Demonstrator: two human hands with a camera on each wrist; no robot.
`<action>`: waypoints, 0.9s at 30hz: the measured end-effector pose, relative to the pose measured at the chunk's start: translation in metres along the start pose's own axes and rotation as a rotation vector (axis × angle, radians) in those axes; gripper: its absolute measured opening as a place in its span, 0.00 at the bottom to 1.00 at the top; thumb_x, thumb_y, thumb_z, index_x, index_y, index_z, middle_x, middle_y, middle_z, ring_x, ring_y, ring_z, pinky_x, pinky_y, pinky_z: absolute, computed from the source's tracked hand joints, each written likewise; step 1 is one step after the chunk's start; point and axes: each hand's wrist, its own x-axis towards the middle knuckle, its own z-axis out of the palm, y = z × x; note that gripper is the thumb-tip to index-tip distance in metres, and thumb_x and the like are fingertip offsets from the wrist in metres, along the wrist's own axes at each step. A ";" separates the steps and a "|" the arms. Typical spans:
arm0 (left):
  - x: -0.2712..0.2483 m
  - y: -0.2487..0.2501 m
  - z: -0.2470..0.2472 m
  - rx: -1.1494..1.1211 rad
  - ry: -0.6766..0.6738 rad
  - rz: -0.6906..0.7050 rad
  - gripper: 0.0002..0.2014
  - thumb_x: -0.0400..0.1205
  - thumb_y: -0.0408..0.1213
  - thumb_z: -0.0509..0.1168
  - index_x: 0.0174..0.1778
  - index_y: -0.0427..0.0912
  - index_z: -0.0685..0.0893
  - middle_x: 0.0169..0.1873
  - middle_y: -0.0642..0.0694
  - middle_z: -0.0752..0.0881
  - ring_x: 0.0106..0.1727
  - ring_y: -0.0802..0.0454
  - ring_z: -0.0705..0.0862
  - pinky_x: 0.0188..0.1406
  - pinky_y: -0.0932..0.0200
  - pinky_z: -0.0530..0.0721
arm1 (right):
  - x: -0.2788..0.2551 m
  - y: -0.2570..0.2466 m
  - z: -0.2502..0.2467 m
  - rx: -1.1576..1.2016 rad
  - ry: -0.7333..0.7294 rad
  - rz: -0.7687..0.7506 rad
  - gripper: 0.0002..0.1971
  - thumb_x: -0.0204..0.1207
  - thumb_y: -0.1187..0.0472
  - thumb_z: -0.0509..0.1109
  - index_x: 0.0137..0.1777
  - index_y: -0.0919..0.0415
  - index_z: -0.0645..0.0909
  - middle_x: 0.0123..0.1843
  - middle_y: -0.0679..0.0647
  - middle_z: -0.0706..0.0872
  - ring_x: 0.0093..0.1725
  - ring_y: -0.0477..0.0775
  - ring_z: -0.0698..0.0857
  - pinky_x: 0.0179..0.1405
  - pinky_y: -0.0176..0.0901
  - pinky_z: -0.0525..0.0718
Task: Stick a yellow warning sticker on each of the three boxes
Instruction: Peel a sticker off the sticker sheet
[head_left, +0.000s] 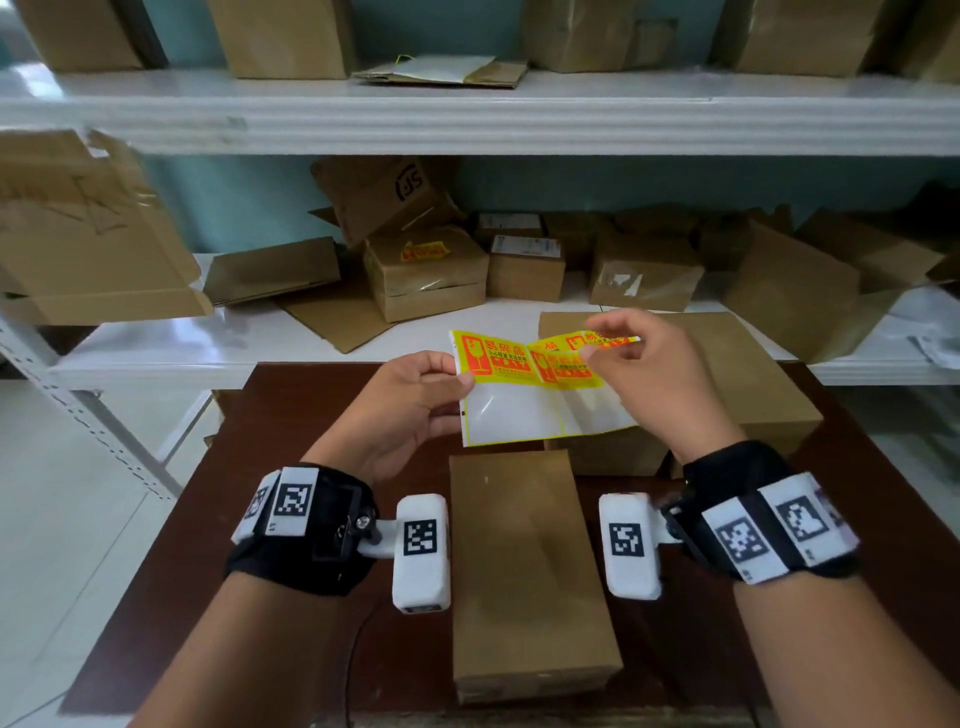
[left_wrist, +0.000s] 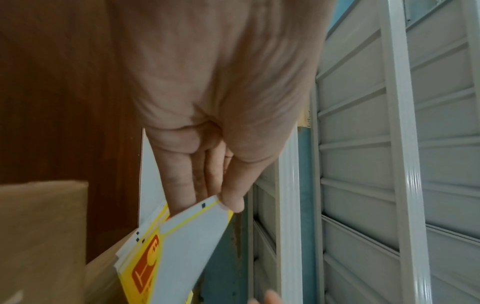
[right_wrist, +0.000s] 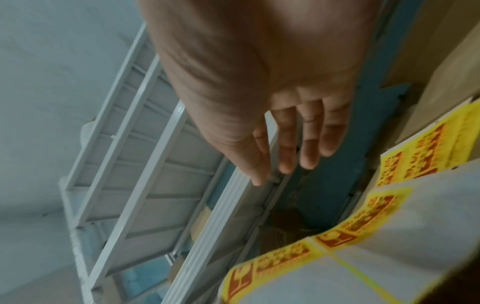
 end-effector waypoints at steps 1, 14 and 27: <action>0.000 0.000 0.002 -0.002 -0.009 -0.009 0.04 0.84 0.25 0.66 0.49 0.37 0.78 0.61 0.24 0.86 0.57 0.35 0.87 0.56 0.42 0.88 | -0.003 -0.005 0.004 0.014 -0.025 -0.041 0.08 0.77 0.58 0.76 0.53 0.43 0.87 0.49 0.40 0.89 0.44 0.47 0.86 0.50 0.46 0.86; -0.003 0.001 0.016 0.073 -0.089 -0.054 0.11 0.85 0.34 0.66 0.60 0.32 0.86 0.50 0.34 0.88 0.48 0.43 0.88 0.53 0.48 0.89 | -0.020 -0.018 0.038 -0.080 -0.211 -0.152 0.05 0.74 0.55 0.80 0.49 0.47 0.91 0.39 0.40 0.90 0.33 0.30 0.81 0.37 0.30 0.75; -0.007 0.000 0.019 0.153 -0.123 -0.062 0.05 0.84 0.29 0.67 0.44 0.39 0.86 0.34 0.45 0.90 0.32 0.55 0.88 0.32 0.59 0.89 | -0.021 -0.012 0.038 -0.109 -0.213 -0.126 0.04 0.73 0.57 0.81 0.46 0.49 0.91 0.39 0.40 0.90 0.34 0.28 0.82 0.36 0.27 0.72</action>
